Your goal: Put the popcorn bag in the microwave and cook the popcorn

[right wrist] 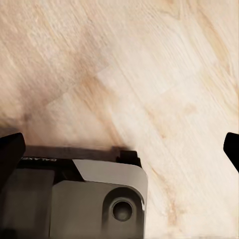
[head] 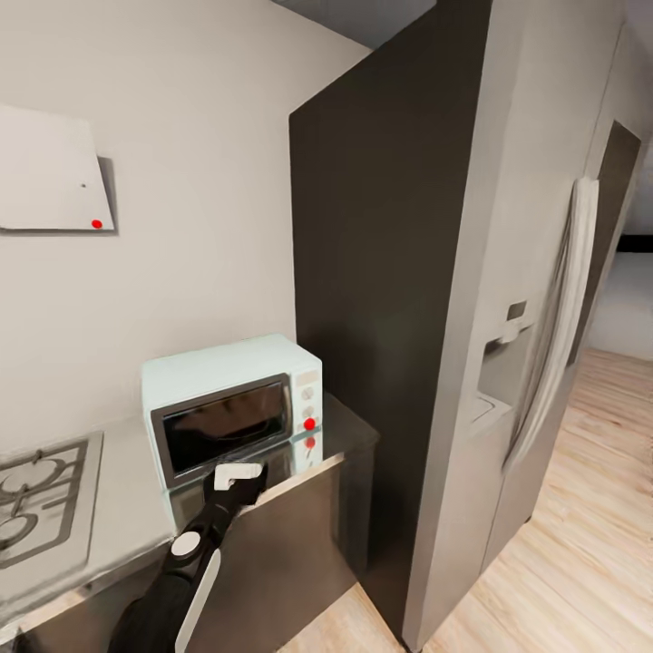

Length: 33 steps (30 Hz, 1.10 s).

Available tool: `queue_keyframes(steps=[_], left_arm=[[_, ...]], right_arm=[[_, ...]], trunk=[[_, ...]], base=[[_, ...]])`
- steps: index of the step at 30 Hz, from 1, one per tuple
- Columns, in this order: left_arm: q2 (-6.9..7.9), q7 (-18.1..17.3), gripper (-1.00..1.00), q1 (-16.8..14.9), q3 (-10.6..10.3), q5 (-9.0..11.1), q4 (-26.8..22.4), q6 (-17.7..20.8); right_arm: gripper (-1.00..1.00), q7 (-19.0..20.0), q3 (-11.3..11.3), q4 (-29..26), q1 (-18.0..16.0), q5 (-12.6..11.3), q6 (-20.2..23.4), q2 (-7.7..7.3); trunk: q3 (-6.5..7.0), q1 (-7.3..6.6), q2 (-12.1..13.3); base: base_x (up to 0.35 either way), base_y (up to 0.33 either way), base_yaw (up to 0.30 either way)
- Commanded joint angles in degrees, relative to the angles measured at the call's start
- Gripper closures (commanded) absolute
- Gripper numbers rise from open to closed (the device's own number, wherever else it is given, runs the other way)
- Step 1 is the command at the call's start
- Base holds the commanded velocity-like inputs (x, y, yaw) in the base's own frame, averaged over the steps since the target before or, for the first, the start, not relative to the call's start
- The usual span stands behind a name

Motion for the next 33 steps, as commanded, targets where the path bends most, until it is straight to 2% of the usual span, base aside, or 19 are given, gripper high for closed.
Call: queue_keyframes(steps=[1, 6, 8, 11, 12, 14, 16, 22, 26, 28, 30, 33], left_arm=[[-0.02, -0.1, -1.0, -0.03, 0.0, 0.01, -0.08, 0.33], [0.01, -0.19, -1.0, -0.03, -0.11, -0.03, 0.18, 0.34], [0.03, -0.21, -1.0, -0.03, -0.17, -0.03, 3.7, 0.28], [0.27, -0.21, -1.0, -0.03, 0.02, -0.03, 15.38, -0.69], [0.95, -0.21, -1.0, -0.03, 0.11, -0.03, 23.55, -2.42], [2.03, -0.21, -1.0, -0.03, 0.14, -0.03, 33.02, -3.96], [3.74, -0.21, -1.0, -0.03, 0.19, -0.02, 42.1, -5.28], [7.88, 0.03, -1.0, -0.03, 0.22, 0.06, 57.91, -5.89], [8.43, 0.05, -1.0, 0.5, 0.2, 0.08, 62.89, -5.02], [8.93, 0.03, -1.0, 3.01, 0.21, 0.11, 63.28, -4.49], [9.53, -0.02, -1.0, 5.87, 0.22, 0.13, 63.4, -1.92], [9.82, -0.09, -1.0, 8.23, 0.13, 0.07, 63.46, 9.16]], right_arm=[[-1.0, 0.06, -0.48, 0.15, -0.09, 0.46, -0.11, -0.04], [-1.0, -0.04, -0.48, 0.15, -0.08, 0.49, -0.39, -0.04], [-1.0, -0.05, -0.48, 0.15, -0.08, 0.49, -0.49, -0.04], [-1.0, -0.09, -0.46, 0.15, -0.09, 0.49, -0.61, -0.04], [-1.0, -0.12, -0.42, 0.15, -0.09, 0.49, -0.64, -0.04], [-1.0, -0.19, -0.4, 0.15, -0.08, 0.5, -0.76, -0.04], [-1.0, -0.22, -0.39, 0.15, -0.08, 0.5, -0.86, -0.04], [-1.0, -0.24, -0.31, 0.06, -0.08, 0.5, -0.9, -0.04], [-1.0, -0.29, -0.35, -0.02, -0.09, 0.5, -0.94, -0.05], [-1.0, -0.31, -0.37, -0.02, -0.09, 0.5, -0.95, -0.08], [-1.0, -0.32, -0.35, -0.03, -0.08, 0.5, -0.97, -0.05], [-1.0, -0.32, -0.39, -0.03, -0.08, 0.5, -2.86, -0.04]], trunk=[[-0.11, -0.02, -0.09], [-0.11, -0.02, -0.09], [-0.11, -0.02, -0.09], [-0.11, -0.02, -0.09], [-0.11, -0.02, -0.09], [-0.11, -0.02, -0.09], [-0.11, -0.02, -0.09], [-0.11, -0.02, -0.09], [-0.11, -0.02, -0.09], [-0.11, -0.02, -0.09], [-0.11, -0.02, -0.09], [-0.11, -0.02, -0.09]], base=[[-0.349, 0.0, 0.0], [-0.349, 0.0, 0.0], [-0.349, 0.0, 0.0], [-0.261, 0.0, 0.0], [-0.092, 0.0, 0.0], [-0.044, 0.0, 0.0], [-0.012, 0.0, 0.0], [-0.001, 0.0, 0.0], [0.0, 0.0, 0.0], [0.0, 0.0, 0.0], [0.0, 0.0, 0.003], [0.0, 0.0, 0.135]])
